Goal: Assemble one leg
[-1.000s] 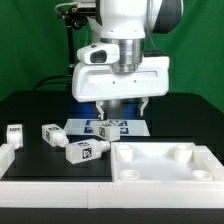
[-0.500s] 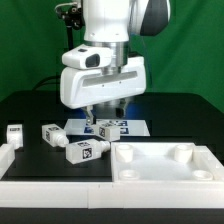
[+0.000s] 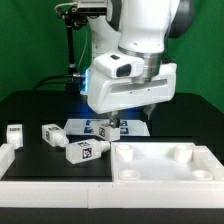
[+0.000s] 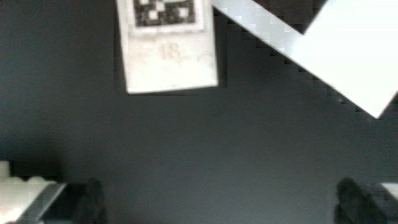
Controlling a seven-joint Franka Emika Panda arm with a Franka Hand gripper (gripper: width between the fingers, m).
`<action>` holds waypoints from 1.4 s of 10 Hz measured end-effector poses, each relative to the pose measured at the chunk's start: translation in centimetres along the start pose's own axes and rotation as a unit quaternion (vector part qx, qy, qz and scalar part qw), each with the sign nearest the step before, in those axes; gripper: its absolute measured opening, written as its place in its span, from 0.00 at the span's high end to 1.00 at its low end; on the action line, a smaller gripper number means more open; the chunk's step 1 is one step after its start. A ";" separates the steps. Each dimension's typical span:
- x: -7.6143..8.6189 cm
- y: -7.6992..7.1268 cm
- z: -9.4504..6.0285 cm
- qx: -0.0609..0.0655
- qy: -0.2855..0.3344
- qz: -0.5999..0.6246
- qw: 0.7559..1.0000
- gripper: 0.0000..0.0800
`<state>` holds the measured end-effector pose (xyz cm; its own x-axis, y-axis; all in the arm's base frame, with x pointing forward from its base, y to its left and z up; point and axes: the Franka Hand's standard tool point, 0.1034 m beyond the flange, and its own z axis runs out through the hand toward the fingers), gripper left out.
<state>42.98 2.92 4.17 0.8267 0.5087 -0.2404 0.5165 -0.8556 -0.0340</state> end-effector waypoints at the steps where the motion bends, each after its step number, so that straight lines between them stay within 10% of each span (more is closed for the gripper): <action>1: -0.4 -0.5 0.1 0.011 -0.048 0.004 0.999 0.19; 10: -1.9 1.0 1.5 0.019 -0.274 -0.013 0.961 0.19; 14: -3.6 3.4 3.5 -0.016 -0.302 -0.005 0.953 0.19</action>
Offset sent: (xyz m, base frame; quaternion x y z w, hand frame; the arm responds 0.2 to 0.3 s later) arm -0.0026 -0.0456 -0.0029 -0.0901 -0.2558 -0.0092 0.9625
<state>40.98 -2.16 1.55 0.5470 0.3604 -0.7556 0.5390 -0.8422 -0.0115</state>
